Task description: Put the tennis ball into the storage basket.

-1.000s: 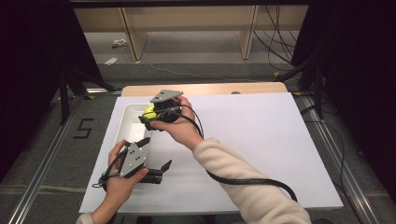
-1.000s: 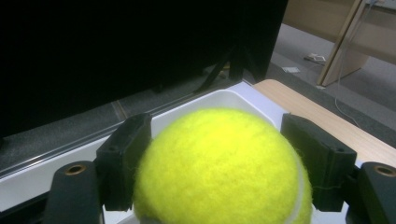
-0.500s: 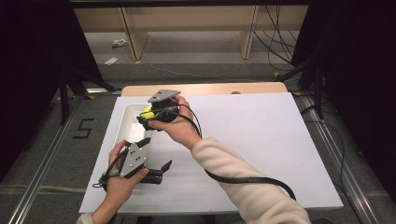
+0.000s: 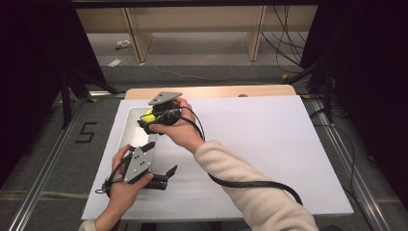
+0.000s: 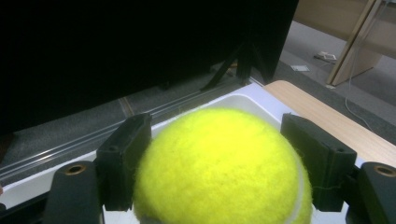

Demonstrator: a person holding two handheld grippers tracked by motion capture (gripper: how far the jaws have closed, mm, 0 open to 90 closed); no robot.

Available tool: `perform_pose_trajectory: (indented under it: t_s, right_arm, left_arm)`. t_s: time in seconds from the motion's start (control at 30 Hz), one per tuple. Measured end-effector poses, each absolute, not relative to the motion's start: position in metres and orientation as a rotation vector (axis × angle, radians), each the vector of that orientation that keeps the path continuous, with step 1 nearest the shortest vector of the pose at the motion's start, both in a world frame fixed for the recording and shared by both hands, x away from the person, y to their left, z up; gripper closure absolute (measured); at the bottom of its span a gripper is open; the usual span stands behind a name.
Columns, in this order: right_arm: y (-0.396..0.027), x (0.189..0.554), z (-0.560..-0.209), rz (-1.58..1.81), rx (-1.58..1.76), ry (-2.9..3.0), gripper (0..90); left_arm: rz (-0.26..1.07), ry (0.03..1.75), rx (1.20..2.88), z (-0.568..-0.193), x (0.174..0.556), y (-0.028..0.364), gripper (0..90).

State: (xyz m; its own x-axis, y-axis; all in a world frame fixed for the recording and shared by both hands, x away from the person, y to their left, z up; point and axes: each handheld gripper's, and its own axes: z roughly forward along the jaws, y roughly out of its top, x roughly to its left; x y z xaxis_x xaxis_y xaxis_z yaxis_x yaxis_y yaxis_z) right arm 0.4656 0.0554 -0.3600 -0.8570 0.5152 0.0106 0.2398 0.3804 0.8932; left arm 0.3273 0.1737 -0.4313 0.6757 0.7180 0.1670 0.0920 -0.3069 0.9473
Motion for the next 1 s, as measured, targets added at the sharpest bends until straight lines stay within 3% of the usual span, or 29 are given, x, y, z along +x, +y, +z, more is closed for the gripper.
perform_pose_trajectory:
  t_s: [1.0]
  right_arm:
    - [0.067, 0.468, -0.36, 1.452, 0.652, 2.408, 27.5]
  left_arm:
    - [0.717, 0.641, 1.803, -0.431, 0.327, 0.173, 0.0]
